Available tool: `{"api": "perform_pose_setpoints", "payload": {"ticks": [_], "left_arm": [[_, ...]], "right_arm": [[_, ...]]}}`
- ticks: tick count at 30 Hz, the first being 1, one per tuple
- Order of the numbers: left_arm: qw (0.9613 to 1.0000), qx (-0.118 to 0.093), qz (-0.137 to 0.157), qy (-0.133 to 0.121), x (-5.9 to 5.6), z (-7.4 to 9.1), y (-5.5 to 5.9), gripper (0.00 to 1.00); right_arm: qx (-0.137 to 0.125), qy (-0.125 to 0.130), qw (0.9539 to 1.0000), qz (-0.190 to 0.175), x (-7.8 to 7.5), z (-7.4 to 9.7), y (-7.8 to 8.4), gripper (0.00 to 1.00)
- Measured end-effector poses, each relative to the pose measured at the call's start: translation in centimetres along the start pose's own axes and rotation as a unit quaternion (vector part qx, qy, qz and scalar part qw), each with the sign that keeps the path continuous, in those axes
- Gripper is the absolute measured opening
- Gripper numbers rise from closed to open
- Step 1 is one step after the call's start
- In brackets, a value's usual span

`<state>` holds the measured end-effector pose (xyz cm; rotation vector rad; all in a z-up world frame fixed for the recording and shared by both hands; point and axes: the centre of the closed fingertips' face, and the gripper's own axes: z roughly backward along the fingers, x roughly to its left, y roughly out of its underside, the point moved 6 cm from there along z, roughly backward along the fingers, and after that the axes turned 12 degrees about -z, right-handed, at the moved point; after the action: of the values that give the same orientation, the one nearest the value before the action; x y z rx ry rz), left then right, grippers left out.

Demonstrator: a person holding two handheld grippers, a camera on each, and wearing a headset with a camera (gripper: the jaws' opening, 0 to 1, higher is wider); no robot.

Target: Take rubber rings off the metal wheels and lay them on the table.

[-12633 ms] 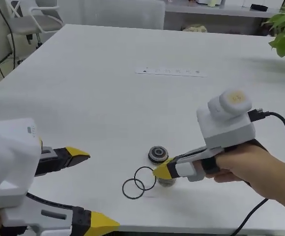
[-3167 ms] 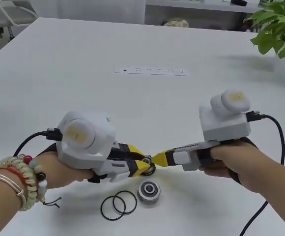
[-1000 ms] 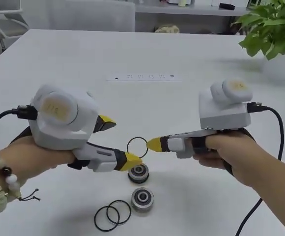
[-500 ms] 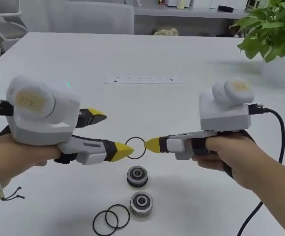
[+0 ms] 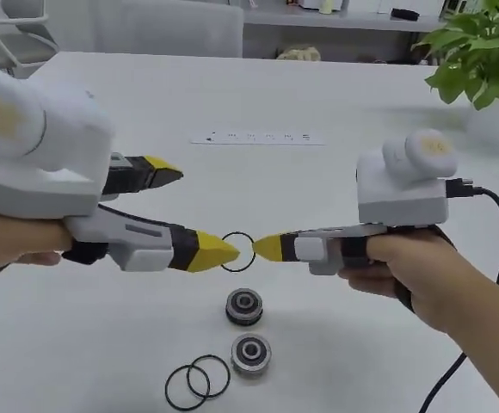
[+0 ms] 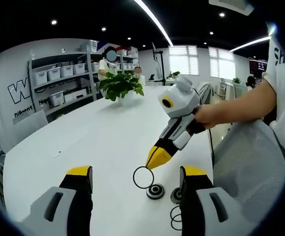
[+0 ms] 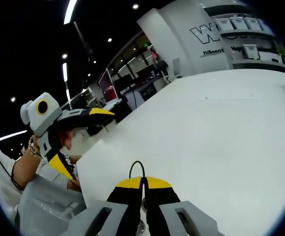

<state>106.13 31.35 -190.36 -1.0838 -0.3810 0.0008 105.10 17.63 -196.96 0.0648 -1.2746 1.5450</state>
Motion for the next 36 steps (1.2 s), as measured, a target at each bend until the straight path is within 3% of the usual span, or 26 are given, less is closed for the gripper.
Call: {"api": "perform_pose_setpoints", "payload": {"ticks": [5,9,13,18,25,33,36], "left_arm": [[0.9998,-0.019,-0.004,-0.009,-0.5,2.8,-0.9,0.71],[0.9993,-0.023,0.001,-0.029,-1.1,5.0,-0.4,0.71],[0.9983,-0.014,0.010,-0.055,-1.6,6.8,0.8,0.74],[0.9957,0.016,0.044,-0.080,-3.0,9.1,3.9,0.76],[0.9926,0.033,0.074,-0.091,-5.0,9.7,5.9,0.76],[0.9911,0.036,0.088,-0.093,-6.4,8.6,6.4,0.78],[0.9921,0.056,0.073,-0.085,-7.0,8.4,6.6,0.78]], "right_arm": [[-0.002,-0.010,0.9999,0.007,0.9,0.1,-0.2,0.00],[-0.004,-0.021,0.9997,0.013,1.7,0.0,-0.3,0.00],[-0.003,-0.030,0.9994,0.016,2.2,-0.1,-0.3,0.00],[0.001,-0.042,0.9989,0.021,3.0,-0.4,-0.2,0.00],[0.012,-0.054,0.9981,0.027,3.6,-0.8,0.2,0.00],[0.021,-0.061,0.9976,0.025,3.7,-1.1,0.6,0.00],[0.025,-0.063,0.9975,0.023,3.8,-1.2,0.9,0.00]]}}
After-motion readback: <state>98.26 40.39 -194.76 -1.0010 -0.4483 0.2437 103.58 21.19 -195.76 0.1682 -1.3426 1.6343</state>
